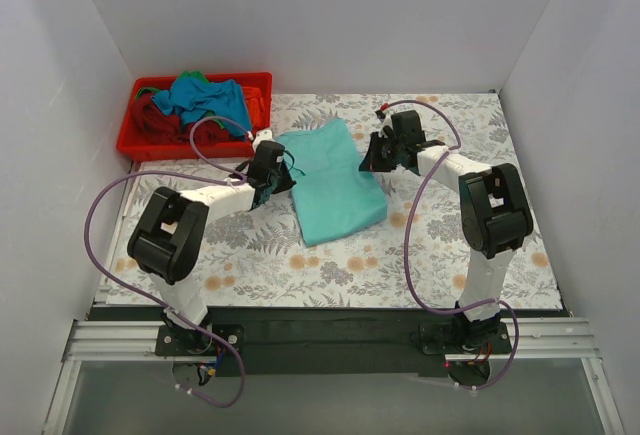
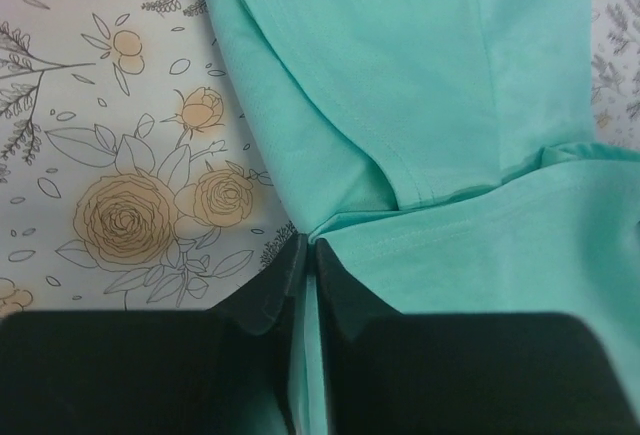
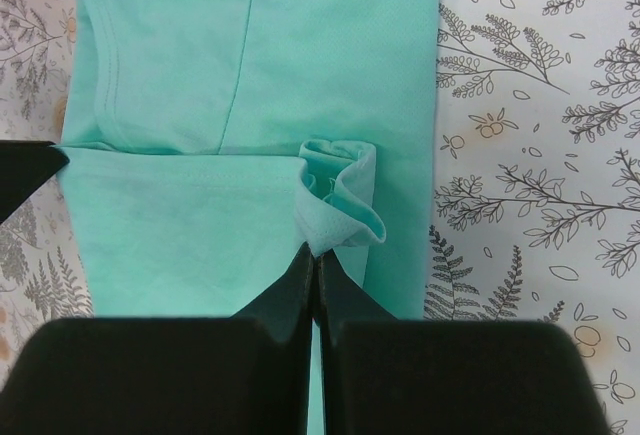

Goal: Fold and stack the t-shirts
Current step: Fold the tshirt

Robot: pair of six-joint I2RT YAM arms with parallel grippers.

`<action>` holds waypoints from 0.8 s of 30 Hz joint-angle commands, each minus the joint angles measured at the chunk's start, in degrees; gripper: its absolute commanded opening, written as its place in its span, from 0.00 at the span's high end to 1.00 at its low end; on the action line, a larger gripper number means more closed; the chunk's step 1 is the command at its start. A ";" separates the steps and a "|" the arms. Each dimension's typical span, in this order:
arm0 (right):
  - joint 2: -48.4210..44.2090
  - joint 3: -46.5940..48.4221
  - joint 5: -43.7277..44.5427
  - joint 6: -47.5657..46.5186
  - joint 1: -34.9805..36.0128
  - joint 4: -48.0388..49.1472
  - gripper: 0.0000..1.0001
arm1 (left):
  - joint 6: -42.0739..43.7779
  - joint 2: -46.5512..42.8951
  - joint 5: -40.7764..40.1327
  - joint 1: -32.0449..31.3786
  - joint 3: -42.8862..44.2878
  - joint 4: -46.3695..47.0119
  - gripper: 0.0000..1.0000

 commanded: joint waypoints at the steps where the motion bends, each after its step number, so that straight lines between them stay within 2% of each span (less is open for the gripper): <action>1: 0.72 2.97 -1.27 -0.66 0.49 1.22 0.99 | 0.78 0.33 0.85 0.29 2.23 1.14 0.98; 4: 0.73 3.50 -0.83 -0.83 0.75 1.05 0.99 | 0.52 -0.29 1.56 0.29 1.35 2.19 1.00; 8: 0.20 4.38 -0.22 -1.36 0.75 0.78 0.99 | 0.25 -6.42 -3.35 0.29 -2.34 3.42 1.00; 11: 0.37 5.61 0.14 -1.62 0.75 0.43 0.99 | 0.69 -9.42 -3.28 0.37 -4.89 5.18 1.00; 24: 7.66 13.16 -2.15 -1.80 1.02 -0.89 0.99 | -0.97 -8.02 -6.69 0.37 -7.09 3.08 1.00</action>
